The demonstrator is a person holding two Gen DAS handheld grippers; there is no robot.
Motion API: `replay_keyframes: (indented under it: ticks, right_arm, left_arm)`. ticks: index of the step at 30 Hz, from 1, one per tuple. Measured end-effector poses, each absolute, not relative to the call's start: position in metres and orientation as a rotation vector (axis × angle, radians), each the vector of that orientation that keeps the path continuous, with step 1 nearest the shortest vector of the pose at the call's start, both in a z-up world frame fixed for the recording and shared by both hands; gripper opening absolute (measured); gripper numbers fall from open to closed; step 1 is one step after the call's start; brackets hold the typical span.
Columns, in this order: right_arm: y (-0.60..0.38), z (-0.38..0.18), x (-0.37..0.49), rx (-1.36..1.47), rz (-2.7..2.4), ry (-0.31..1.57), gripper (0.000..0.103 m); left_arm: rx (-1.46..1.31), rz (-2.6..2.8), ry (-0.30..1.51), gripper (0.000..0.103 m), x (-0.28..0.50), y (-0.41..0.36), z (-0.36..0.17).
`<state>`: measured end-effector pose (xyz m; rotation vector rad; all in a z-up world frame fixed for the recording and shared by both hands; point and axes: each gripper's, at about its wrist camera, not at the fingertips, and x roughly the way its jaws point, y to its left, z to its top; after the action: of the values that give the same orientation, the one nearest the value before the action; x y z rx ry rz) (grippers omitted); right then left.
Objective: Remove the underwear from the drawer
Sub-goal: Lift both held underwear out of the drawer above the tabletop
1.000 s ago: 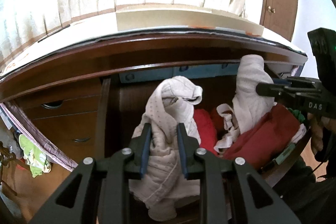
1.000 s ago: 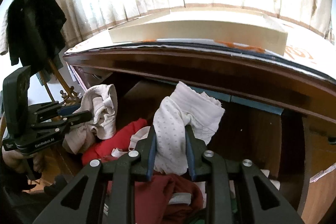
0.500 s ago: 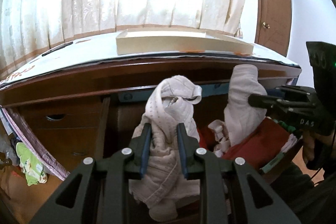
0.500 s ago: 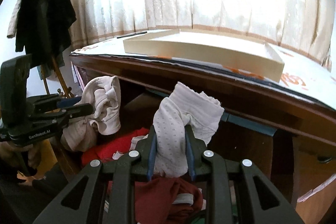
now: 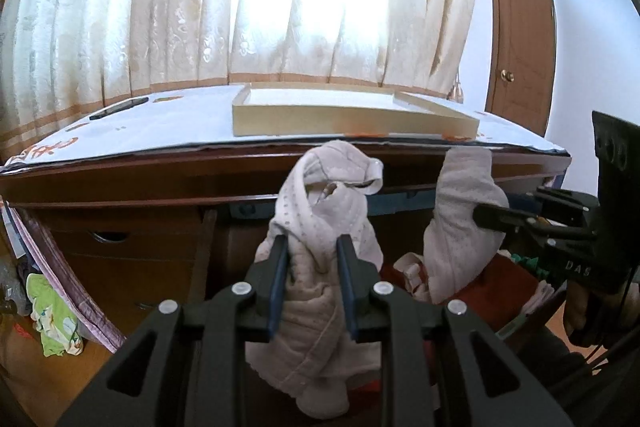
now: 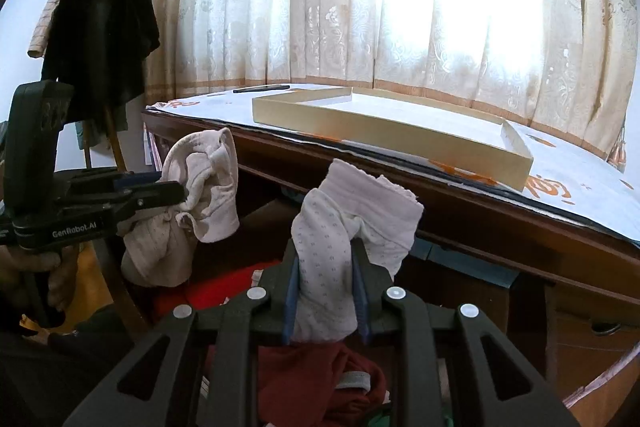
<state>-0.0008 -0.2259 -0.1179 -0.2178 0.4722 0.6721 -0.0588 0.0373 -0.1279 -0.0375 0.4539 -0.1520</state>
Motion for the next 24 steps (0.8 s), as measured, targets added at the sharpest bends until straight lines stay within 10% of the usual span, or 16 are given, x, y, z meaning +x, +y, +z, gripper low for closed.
replay_keyframes:
  ticks: [24]
  right_arm:
    - [-0.228, -0.106, -0.036, -0.26, 0.67, 0.289, 0.024]
  left_arm:
    - [-0.047, -0.123, 0.299, 0.022, -0.072, 0.042, -0.107]
